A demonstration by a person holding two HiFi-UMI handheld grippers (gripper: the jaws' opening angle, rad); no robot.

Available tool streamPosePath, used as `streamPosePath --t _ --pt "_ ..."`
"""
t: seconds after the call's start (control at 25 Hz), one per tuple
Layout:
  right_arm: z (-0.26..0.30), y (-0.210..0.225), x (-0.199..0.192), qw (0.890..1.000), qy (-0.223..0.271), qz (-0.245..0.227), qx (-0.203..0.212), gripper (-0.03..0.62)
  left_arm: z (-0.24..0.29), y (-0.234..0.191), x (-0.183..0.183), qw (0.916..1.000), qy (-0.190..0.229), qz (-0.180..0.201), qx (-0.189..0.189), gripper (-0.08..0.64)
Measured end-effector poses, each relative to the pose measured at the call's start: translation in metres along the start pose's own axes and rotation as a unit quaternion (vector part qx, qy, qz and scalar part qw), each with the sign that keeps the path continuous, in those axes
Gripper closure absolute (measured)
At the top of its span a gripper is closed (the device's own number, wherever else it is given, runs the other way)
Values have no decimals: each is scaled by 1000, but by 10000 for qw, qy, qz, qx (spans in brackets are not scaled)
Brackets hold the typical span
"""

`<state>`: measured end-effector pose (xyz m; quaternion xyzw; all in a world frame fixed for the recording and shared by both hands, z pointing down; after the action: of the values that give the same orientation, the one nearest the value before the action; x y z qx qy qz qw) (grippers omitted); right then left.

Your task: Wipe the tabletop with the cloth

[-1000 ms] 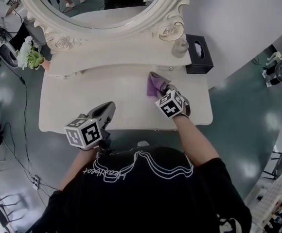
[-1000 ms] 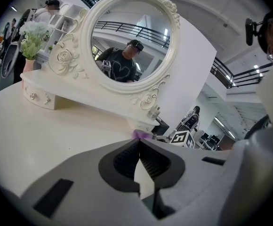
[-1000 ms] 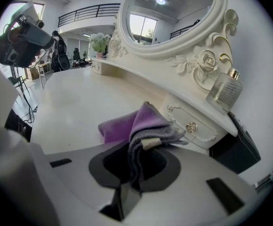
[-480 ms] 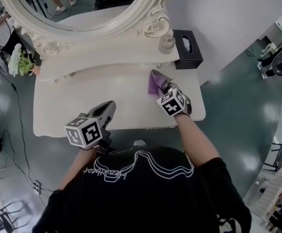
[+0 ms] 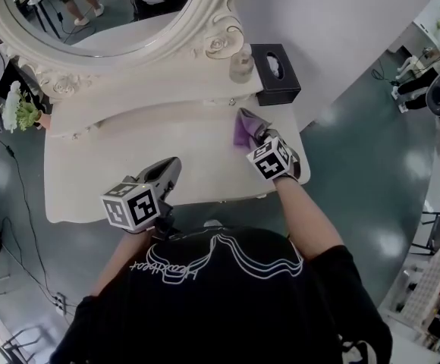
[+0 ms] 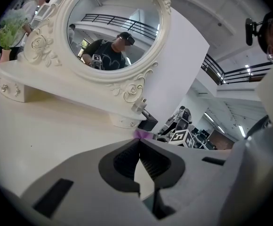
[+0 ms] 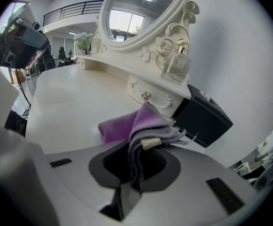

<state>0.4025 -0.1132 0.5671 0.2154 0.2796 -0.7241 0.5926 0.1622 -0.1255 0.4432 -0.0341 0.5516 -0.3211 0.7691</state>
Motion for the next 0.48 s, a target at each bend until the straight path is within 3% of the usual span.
streamPosePath --t 0.48 --pt "-15 32 -24 9991 -76 268 -325 546 10 13 3 9998 -41 114 -147 557"
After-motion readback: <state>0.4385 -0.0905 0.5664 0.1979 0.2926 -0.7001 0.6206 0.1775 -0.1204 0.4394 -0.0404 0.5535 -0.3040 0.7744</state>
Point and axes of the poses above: the fingertips, and each gripper's own axes: z forward along the fingers, y to its right, x out of its top, the point moved 2 cm from there along -z, backward along the fingers, and after that the axes turned 10 degrees about z, right-handed, at the moved point
